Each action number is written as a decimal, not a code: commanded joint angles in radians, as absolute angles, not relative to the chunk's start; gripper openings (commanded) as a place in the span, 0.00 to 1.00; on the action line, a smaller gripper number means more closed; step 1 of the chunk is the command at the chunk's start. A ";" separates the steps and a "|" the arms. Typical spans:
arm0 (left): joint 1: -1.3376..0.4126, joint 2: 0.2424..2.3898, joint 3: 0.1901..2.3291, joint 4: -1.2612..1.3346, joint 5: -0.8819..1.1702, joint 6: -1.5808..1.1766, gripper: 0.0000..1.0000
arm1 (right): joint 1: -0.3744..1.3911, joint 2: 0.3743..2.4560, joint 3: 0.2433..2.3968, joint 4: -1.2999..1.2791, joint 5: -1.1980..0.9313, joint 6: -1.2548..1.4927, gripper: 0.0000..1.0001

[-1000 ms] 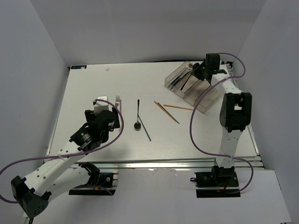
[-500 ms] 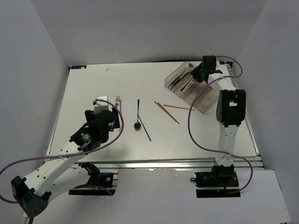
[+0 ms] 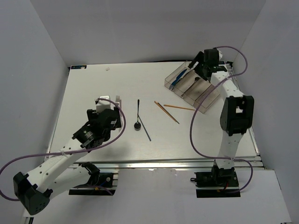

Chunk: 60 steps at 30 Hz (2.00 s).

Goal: Sort the eating utensils into containers

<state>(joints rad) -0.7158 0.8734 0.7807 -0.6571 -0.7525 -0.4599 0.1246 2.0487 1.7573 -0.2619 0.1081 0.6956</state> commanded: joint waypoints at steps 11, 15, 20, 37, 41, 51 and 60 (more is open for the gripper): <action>-0.687 1.527 1.184 -0.598 -0.493 -0.540 0.98 | 0.330 1.334 1.022 -0.313 -0.009 0.459 0.89; -0.672 1.679 1.276 -0.601 -0.445 -0.545 0.86 | 0.388 1.206 0.918 -0.356 -0.006 0.451 0.89; -0.637 1.736 1.241 -0.520 -0.355 -0.542 0.62 | 0.400 1.037 0.744 -0.333 -0.043 0.471 0.89; -0.594 1.855 1.180 -0.400 -0.279 -0.512 0.40 | 0.410 1.005 0.650 -0.302 -0.101 0.474 0.89; -0.591 1.844 1.160 -0.390 -0.278 -0.512 0.41 | 0.411 1.003 0.661 -0.307 -0.098 0.472 0.89; -0.588 1.884 1.129 -0.374 -0.258 -0.512 0.31 | 0.414 0.999 0.666 -0.305 -0.100 0.472 0.89; -0.588 1.898 1.112 -0.408 -0.241 -0.522 0.00 | 0.416 0.982 0.670 -0.310 -0.103 0.471 0.89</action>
